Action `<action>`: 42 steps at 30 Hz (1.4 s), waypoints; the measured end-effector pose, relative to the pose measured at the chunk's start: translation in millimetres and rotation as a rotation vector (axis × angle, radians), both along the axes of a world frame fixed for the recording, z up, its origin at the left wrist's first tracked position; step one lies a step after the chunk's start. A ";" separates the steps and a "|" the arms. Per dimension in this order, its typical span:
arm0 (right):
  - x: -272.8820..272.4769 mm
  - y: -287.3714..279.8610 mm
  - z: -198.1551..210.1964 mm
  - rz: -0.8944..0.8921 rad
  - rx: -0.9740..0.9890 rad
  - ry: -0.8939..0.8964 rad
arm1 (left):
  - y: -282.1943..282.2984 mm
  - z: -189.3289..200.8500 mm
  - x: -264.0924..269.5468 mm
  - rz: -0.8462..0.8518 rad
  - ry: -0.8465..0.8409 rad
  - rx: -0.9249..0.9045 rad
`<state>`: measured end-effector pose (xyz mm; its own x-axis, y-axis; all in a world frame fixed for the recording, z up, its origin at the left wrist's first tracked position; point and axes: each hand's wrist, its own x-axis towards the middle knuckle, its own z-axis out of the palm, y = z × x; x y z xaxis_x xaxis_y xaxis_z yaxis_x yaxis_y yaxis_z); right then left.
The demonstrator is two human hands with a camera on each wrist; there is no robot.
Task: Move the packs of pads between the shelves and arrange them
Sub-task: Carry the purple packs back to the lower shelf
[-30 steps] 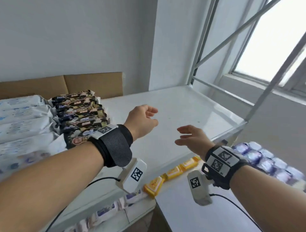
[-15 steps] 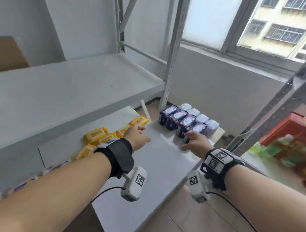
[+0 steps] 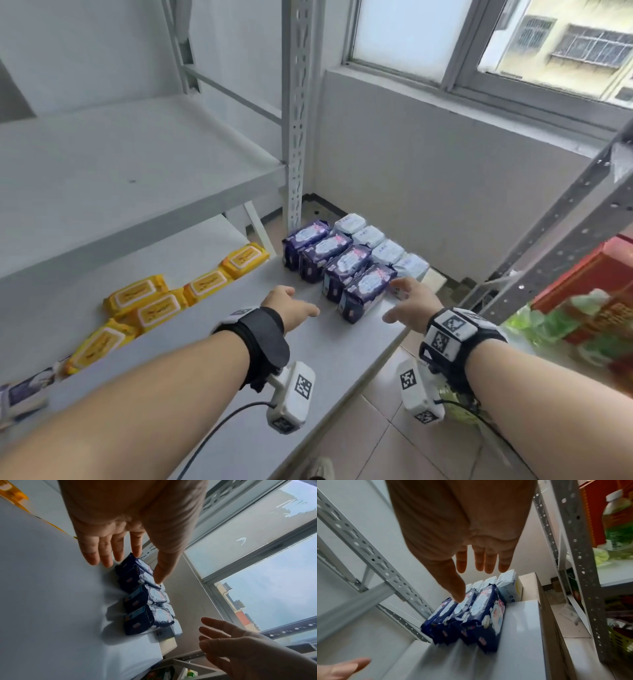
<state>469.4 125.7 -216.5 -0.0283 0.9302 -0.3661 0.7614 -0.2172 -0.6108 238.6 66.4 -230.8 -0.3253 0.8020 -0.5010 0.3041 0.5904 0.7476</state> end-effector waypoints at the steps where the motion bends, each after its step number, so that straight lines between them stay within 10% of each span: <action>1: 2.2 18.0 -4.2 0.015 -0.005 -0.036 | 16.4 -4.7 4.2 0.000 0.003 -0.010; 26: 11.8 188.8 -110.9 0.991 0.125 -0.522 | 171.5 -113.8 84.7 0.226 0.198 -0.151; 36: -46.6 187.7 -23.3 1.223 0.020 -0.477 | 95.6 -45.0 17.1 0.258 0.137 -0.260; 42: -115.4 167.7 62.1 1.233 -0.106 -0.221 | 25.8 28.8 -38.2 0.608 -0.039 -0.055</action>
